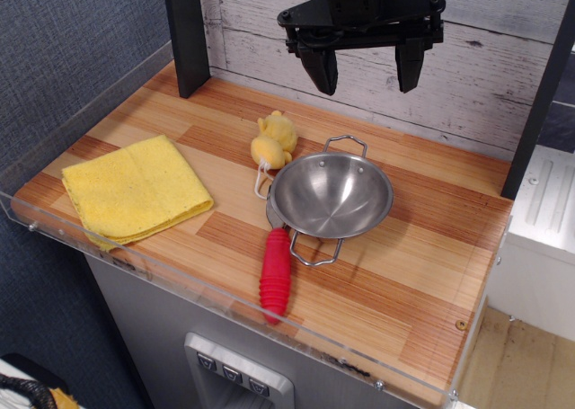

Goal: Put the yellow object on the yellow cloth.

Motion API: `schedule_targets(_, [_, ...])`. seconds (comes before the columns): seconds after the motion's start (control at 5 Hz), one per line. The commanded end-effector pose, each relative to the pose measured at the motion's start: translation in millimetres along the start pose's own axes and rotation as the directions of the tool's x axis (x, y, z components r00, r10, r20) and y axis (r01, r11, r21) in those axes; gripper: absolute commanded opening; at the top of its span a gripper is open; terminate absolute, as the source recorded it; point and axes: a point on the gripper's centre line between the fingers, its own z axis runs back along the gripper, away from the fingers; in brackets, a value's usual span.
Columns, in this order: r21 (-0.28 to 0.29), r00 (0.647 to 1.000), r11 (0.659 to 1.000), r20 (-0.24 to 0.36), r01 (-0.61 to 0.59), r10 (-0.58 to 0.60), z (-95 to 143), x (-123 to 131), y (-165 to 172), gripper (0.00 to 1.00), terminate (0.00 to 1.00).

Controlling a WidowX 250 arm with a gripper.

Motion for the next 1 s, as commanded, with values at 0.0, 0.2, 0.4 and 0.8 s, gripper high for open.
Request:
schedule_targets(0.0, [0.000,1.000,1.000,0.000,0.000,0.000,0.0,0.0,0.0,1.00,0.00])
schedule_targets(0.2, [0.013,0.989,0.989,0.028,-0.146,0.145,3.9,17.0,17.6,1.00,0.00])
schedule_targets(0.4, [0.033,0.963,0.964,0.069,-0.263,0.260,7.0,30.8,38.2,1.00,0.00])
schedule_targets(0.8, [0.078,0.939,0.937,0.091,-0.340,0.333,2.3,39.0,70.7,1.00,0.00])
